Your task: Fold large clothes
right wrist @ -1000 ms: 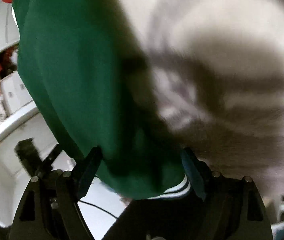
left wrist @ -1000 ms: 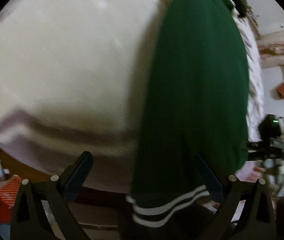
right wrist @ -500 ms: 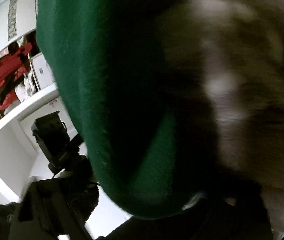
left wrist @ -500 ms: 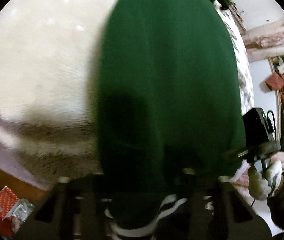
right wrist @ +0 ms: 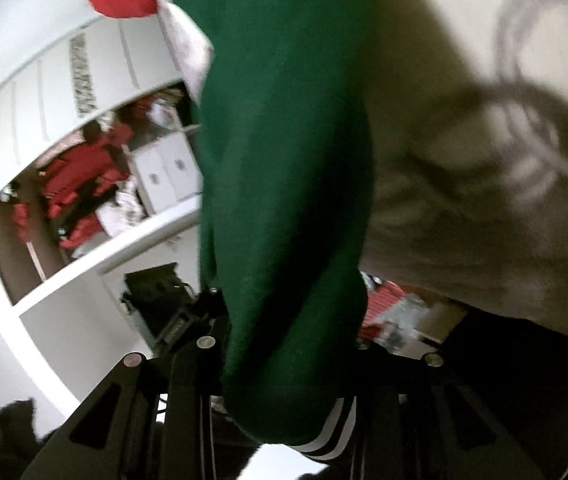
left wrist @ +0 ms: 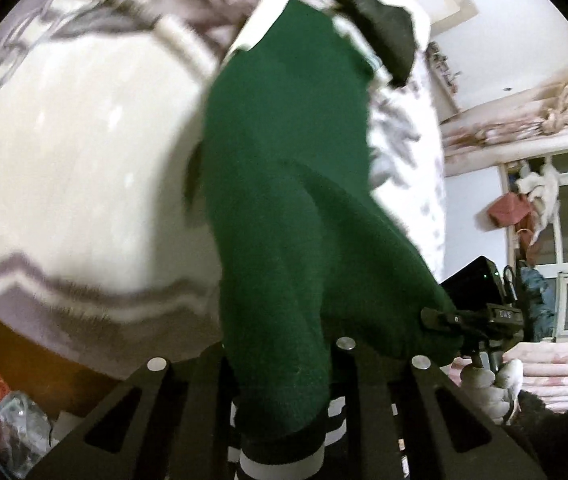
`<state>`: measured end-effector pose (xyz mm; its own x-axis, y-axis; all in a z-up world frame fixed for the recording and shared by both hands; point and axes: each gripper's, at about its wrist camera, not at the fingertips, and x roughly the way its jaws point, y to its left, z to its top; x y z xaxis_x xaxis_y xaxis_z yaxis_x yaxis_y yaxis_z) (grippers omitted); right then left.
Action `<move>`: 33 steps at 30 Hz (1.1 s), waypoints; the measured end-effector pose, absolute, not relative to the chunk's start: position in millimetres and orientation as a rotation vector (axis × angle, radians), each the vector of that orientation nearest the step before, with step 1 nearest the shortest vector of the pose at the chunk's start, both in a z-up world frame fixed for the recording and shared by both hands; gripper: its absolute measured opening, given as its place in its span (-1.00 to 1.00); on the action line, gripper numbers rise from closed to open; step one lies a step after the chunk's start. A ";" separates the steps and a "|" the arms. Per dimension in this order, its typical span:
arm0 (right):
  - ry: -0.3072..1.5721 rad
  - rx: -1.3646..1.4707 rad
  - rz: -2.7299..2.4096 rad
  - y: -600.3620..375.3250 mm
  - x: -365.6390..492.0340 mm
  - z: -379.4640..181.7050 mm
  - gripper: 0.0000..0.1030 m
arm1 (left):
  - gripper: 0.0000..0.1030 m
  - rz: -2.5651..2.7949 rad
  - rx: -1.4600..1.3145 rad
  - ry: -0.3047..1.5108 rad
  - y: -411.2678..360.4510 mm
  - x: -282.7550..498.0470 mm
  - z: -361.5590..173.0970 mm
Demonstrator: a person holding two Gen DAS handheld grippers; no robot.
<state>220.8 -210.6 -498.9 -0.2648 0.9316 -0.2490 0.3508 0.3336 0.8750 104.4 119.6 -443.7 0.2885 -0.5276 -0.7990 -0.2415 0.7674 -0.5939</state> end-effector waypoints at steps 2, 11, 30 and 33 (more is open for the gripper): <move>1.758 1.177 0.920 -226.7 252.3 -474.4 -0.41 | -0.78 -0.236 -0.723 1.258 120.8 128.2 -428.2; 1.602 1.308 0.877 -270.5 424.3 -423.8 -0.42 | -0.78 -0.273 -0.702 1.112 149.3 268.8 -400.3; 1.641 1.594 0.629 -227.1 617.6 -509.5 0.47 | -0.49 -0.293 -0.762 1.417 169.1 441.2 -489.2; 1.600 1.565 0.632 -235.2 627.7 -505.0 0.50 | -0.07 -0.325 -0.809 1.431 169.0 449.6 -489.4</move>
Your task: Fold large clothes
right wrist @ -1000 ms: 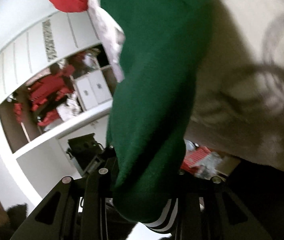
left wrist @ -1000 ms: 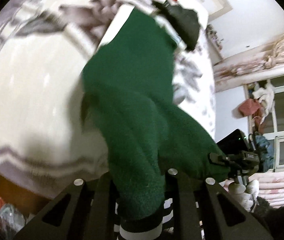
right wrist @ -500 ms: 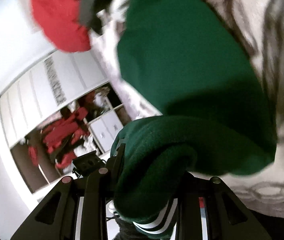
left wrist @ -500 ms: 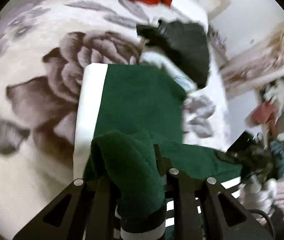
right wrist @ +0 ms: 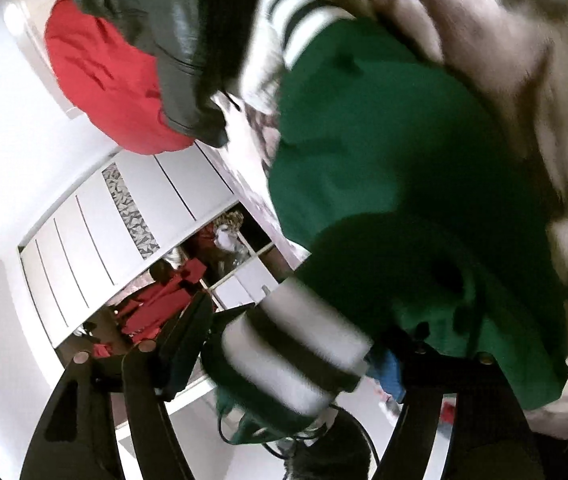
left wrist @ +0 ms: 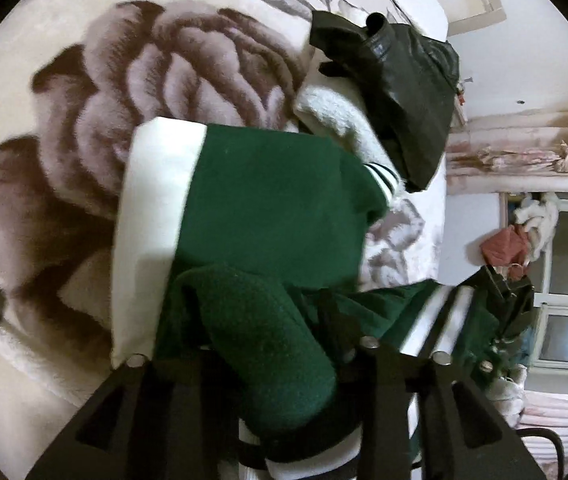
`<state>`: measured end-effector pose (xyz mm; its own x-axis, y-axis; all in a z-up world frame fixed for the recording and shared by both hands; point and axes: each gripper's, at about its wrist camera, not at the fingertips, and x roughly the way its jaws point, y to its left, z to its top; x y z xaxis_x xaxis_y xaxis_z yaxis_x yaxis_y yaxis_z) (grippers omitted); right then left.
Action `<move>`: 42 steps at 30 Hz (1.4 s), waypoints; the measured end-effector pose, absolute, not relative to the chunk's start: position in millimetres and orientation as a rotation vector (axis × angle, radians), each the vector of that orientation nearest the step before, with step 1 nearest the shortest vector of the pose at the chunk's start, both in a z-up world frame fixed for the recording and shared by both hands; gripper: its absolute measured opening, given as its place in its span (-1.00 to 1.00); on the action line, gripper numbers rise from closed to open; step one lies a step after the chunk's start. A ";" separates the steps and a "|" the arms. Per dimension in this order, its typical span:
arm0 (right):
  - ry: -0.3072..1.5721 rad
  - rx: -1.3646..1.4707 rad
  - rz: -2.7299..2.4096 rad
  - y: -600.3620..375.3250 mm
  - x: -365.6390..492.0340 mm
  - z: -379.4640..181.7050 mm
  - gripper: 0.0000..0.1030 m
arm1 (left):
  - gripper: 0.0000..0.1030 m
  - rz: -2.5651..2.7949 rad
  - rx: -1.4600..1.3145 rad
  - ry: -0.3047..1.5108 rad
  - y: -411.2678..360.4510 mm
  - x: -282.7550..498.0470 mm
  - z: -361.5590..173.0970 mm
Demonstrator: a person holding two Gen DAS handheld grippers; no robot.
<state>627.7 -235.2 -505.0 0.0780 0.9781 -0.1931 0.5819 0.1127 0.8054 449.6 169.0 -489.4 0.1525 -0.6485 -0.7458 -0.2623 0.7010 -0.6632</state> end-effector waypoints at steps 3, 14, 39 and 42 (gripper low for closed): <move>1.500 1.559 0.654 -244.0 638.2 -488.9 0.63 | 0.60 -0.365 -0.957 1.331 185.8 453.5 -475.3; 1.428 0.879 0.569 -274.8 646.1 -441.4 0.85 | 0.67 0.099 -0.394 1.041 211.2 404.7 -391.6; 1.575 0.943 0.711 -237.3 678.6 -587.5 -0.25 | 0.67 0.729 -0.487 1.298 205.0 184.7 -524.1; 1.525 1.145 0.607 -275.9 635.6 -574.6 -0.33 | 0.67 0.734 -0.478 1.266 208.9 188.9 -501.5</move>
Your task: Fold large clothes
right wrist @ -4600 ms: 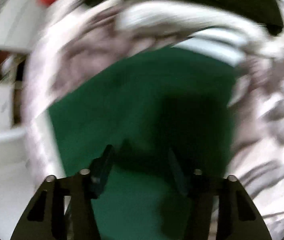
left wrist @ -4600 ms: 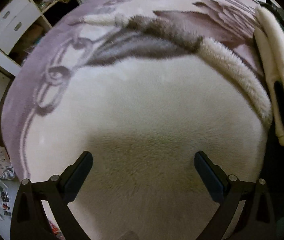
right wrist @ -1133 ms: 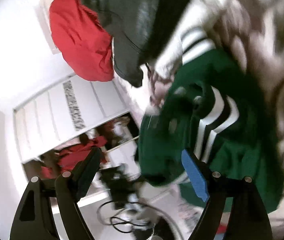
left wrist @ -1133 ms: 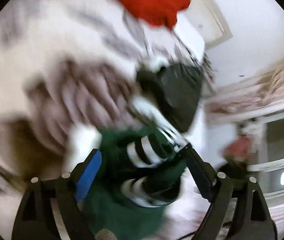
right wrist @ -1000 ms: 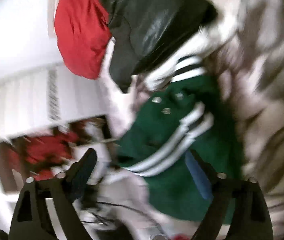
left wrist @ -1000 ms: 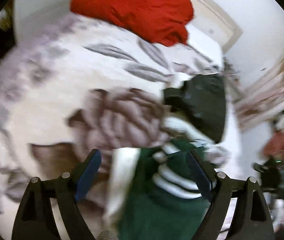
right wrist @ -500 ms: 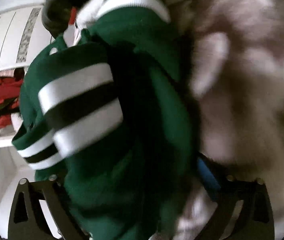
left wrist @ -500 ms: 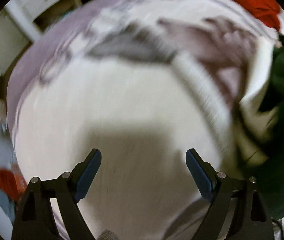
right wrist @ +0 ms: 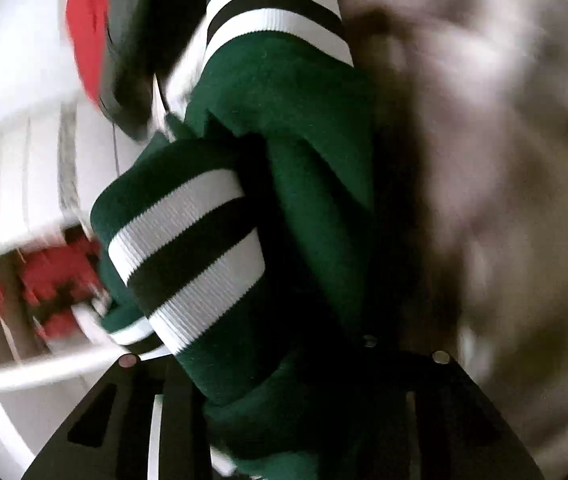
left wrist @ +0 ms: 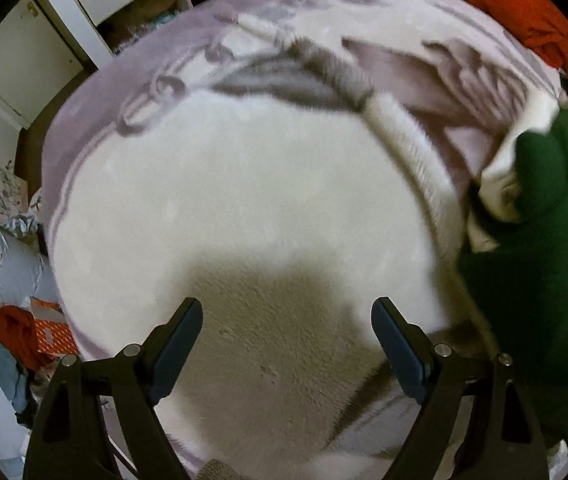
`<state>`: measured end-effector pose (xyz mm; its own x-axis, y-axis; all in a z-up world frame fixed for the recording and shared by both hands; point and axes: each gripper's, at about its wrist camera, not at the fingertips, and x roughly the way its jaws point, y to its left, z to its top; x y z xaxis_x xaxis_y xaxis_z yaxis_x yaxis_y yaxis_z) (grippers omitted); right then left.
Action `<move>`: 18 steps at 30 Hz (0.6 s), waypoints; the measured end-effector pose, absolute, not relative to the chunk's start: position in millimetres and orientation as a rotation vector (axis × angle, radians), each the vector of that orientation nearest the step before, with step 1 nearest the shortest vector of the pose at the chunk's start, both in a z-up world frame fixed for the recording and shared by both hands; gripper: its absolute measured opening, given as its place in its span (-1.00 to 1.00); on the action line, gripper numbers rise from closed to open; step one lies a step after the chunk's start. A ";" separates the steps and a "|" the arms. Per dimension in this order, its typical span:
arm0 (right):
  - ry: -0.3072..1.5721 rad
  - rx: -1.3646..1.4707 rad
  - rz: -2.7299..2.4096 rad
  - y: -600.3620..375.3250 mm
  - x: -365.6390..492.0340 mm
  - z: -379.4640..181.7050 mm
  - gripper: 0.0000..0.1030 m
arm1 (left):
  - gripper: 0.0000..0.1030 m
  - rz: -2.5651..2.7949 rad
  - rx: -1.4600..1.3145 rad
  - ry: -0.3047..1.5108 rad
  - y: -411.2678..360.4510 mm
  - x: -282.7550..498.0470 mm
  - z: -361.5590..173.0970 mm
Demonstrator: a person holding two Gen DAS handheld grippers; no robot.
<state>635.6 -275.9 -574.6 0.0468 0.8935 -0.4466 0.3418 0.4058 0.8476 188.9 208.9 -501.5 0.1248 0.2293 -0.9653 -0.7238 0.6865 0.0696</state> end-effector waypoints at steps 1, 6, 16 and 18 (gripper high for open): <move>1.499 1.241 0.561 -294.8 612.1 -569.7 -0.37 | 0.67 0.730 -0.482 1.257 210.0 192.8 -495.8; 1.468 1.500 0.334 -370.6 458.5 -540.6 -0.39 | 0.67 0.692 -0.433 1.222 213.8 191.3 -464.0; 1.760 1.431 0.123 -424.3 377.7 -589.6 0.12 | 0.67 0.561 -0.296 1.316 169.5 204.3 -460.9; 1.763 1.303 0.169 -430.7 387.8 -565.2 0.27 | 0.67 0.519 -0.279 1.359 149.0 209.1 -459.8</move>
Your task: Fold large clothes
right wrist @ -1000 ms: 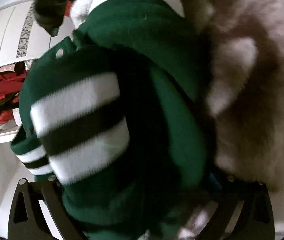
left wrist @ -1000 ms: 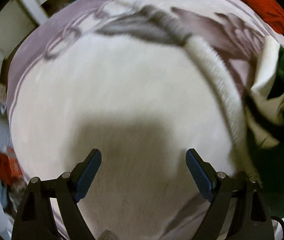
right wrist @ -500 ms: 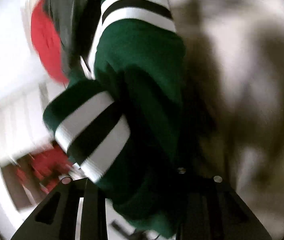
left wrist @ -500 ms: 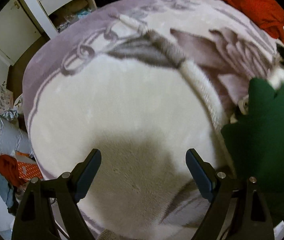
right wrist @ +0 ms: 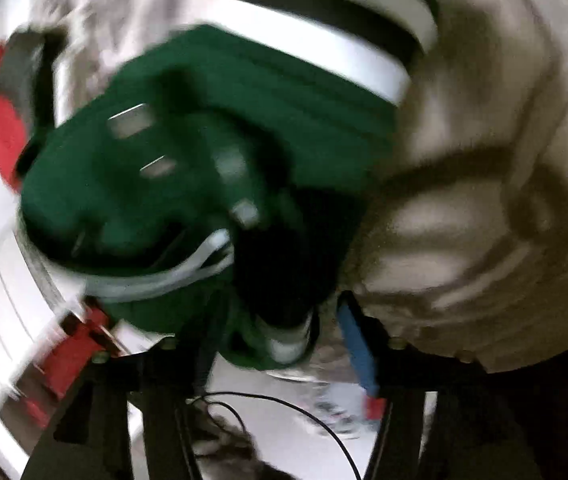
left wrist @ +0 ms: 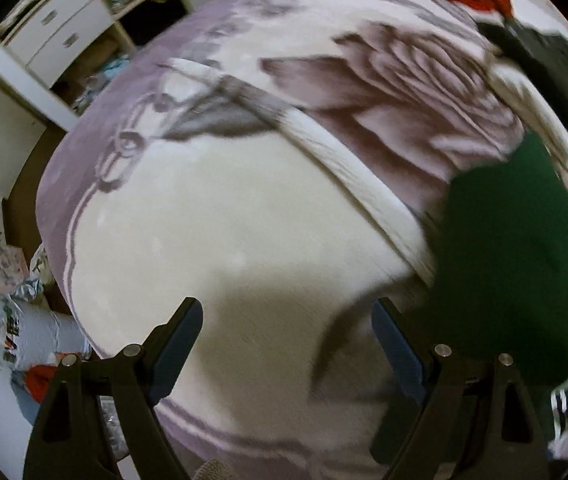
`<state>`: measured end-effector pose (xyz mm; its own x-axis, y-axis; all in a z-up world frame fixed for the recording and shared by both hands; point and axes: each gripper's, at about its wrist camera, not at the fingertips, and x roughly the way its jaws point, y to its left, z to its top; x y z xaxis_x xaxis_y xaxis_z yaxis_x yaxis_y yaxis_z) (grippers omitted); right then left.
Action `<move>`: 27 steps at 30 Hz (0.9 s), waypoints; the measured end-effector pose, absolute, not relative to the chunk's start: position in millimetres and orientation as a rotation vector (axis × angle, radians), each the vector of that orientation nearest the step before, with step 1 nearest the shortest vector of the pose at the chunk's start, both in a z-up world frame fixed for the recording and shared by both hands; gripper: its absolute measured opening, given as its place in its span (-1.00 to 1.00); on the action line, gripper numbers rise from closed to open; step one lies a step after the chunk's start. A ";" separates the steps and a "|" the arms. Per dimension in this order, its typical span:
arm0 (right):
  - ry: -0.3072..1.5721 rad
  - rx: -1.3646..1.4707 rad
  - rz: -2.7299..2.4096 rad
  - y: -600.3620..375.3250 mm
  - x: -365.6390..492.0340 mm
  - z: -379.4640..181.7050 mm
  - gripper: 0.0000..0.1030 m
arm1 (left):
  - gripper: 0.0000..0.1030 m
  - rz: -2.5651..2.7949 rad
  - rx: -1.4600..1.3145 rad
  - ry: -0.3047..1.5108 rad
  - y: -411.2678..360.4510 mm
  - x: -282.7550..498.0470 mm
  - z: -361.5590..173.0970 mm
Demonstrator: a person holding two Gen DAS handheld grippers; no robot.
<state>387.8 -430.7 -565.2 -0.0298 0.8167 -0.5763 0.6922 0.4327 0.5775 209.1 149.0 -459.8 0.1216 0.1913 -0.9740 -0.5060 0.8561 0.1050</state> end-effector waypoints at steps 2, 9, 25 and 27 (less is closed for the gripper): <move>1.787 1.089 0.196 -433.7 401.2 -537.5 0.47 | 0.67 0.463 -0.280 1.376 129.0 213.2 -456.8; 1.709 0.473 0.207 -405.4 458.4 -457.8 0.48 | 0.67 0.326 -0.278 1.396 78.3 223.0 -455.7; 1.616 0.313 0.539 -242.5 582.8 -459.0 -0.02 | 0.67 0.324 -0.241 1.396 72.3 247.6 -470.9; 1.616 0.294 0.508 -247.7 581.1 -460.4 -0.53 | 0.67 0.322 -0.260 1.396 73.2 249.9 -469.7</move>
<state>581.1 -247.7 -460.4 -0.1140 0.4769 -0.8716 -0.1079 0.8661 0.4880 249.9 73.2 -469.7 0.1429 0.0682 -0.9874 -0.3714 0.9284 0.0104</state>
